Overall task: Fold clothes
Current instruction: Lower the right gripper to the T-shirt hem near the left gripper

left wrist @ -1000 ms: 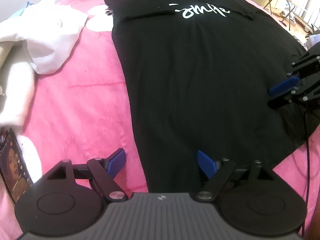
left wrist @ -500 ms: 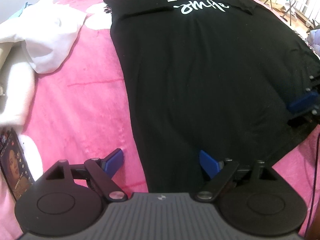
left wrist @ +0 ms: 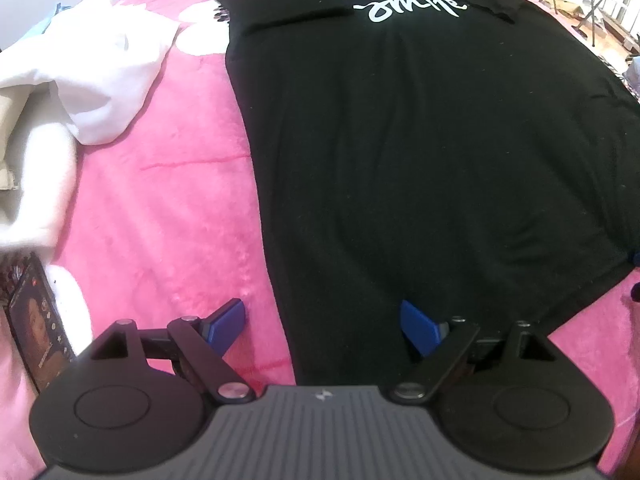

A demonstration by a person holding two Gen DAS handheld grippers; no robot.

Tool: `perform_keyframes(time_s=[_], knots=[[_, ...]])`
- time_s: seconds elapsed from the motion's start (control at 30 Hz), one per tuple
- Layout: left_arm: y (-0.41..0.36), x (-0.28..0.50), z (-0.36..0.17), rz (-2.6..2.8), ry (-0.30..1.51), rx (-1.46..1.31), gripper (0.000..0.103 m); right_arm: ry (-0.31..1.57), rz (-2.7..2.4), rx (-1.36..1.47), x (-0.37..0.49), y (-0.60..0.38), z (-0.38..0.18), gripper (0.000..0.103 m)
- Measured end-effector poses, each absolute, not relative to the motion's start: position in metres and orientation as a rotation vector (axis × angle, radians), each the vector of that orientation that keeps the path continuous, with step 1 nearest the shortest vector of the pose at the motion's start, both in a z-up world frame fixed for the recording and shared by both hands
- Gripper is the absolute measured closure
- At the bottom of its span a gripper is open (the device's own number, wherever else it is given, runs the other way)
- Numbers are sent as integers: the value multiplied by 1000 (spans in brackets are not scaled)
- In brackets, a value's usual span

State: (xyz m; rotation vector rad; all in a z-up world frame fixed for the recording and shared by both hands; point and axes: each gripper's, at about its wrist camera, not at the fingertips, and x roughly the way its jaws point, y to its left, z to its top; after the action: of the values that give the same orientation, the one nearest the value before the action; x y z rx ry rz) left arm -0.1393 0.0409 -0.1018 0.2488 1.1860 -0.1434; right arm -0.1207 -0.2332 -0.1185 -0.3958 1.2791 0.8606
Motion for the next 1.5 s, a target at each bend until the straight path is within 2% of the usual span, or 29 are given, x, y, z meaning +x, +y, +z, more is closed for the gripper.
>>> perform_keyframes(time_s=[0.23, 0.43, 0.67, 0.93, 1.1, 1.37, 1.5], knots=[[36, -143, -97, -136, 1207, 251, 17, 1256, 761, -276, -120, -246, -101, 79], [46, -149, -91, -183, 1251, 116, 17, 1246, 670, -77, -105, -267, -94, 78], [59, -147, -85, -160, 1260, 10, 18, 1258, 631, 27, -103, -281, -101, 78], [67, -145, -82, -99, 1287, 43, 21, 1210, 569, 84, -93, -294, -95, 78], [67, -144, -80, -67, 1295, 74, 21, 1188, 483, 223, -79, -322, -90, 78], [129, -145, -58, 142, 1232, -107, 23, 1158, 635, 106, -95, -288, -91, 78], [156, -142, -56, 184, 1220, -153, 26, 1041, 864, -153, -109, -236, -86, 78]])
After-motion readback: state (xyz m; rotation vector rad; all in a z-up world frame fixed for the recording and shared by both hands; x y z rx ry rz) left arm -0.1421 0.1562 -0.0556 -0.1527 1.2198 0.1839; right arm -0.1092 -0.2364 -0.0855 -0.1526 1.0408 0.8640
